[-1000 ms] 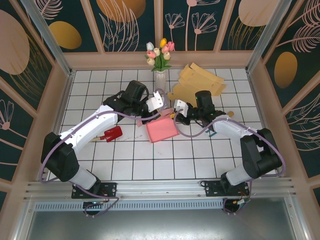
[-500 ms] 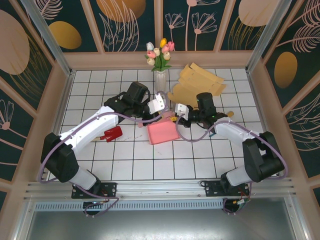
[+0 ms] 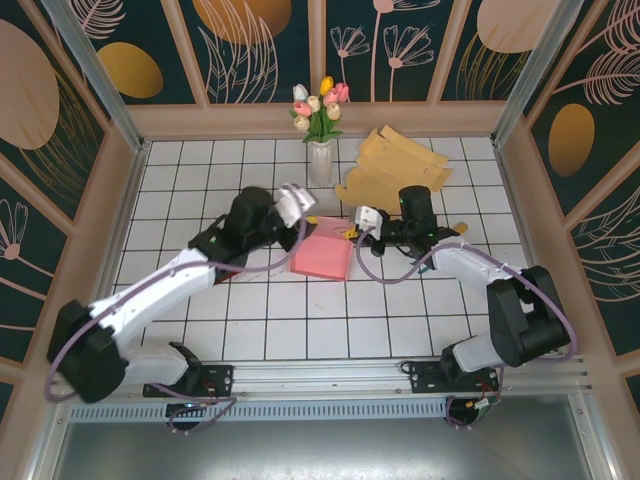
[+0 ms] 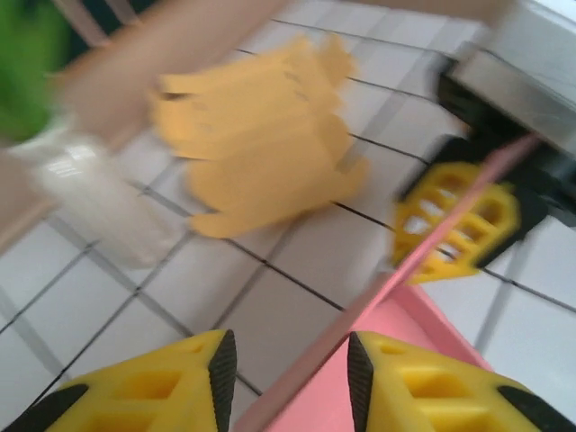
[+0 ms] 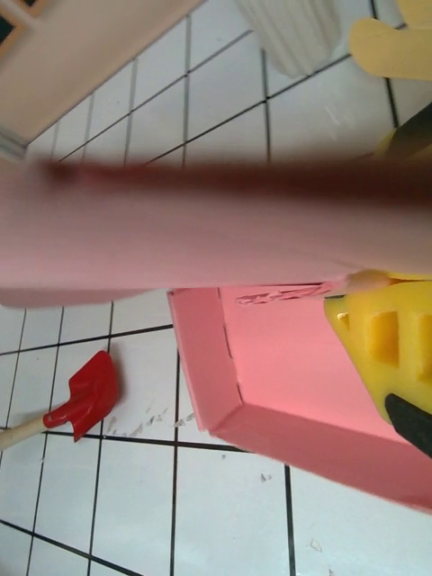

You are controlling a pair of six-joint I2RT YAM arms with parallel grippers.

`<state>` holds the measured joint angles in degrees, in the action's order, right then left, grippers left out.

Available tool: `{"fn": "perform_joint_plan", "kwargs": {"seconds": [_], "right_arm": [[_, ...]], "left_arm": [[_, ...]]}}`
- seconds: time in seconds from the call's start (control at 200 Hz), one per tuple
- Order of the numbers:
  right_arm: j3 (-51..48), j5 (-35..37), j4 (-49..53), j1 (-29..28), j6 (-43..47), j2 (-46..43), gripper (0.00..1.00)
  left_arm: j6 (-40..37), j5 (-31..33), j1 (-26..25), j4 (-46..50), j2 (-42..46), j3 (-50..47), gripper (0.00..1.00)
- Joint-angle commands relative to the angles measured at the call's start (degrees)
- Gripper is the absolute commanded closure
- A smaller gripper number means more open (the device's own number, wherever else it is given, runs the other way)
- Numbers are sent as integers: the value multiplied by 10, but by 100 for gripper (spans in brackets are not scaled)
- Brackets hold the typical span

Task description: Fold the paper box

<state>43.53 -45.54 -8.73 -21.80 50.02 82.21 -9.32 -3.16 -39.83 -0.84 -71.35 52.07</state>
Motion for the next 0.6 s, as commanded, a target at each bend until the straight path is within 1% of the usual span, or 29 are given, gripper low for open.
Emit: {"fn": "perform_joint_plan", "kwargs": {"seconds": [0.0,0.08,0.11,0.16,0.215,0.27,0.38,0.52,0.596], "right_arm": [[-16,-29,-24,15,-23,-12,100],[-18,-32,-24,17,-25,-11,100],[-18,-34,-24,17,-26,-12,100],[-18,-39,-25,17,-26,-13,100],[-19,-43,-25,17,-27,-14,100],[-19,-43,-24,17,-27,-15,100],[-19,-46,-17,17,-26,-16,100],[-19,-50,-16,17,-22,-15,100],[-18,-50,-15,17,-19,-13,100]], "left_arm": [[189,199,8,-197,75,-103,58],[283,267,16,-185,107,-150,56],[317,277,23,-172,115,-160,56],[367,262,45,-154,123,-177,54],[402,213,74,-148,116,-186,54],[411,180,90,-143,93,-183,55],[402,176,93,-122,39,-156,55],[396,172,98,-128,-10,-133,55],[389,153,98,-129,-34,-116,55]]}}
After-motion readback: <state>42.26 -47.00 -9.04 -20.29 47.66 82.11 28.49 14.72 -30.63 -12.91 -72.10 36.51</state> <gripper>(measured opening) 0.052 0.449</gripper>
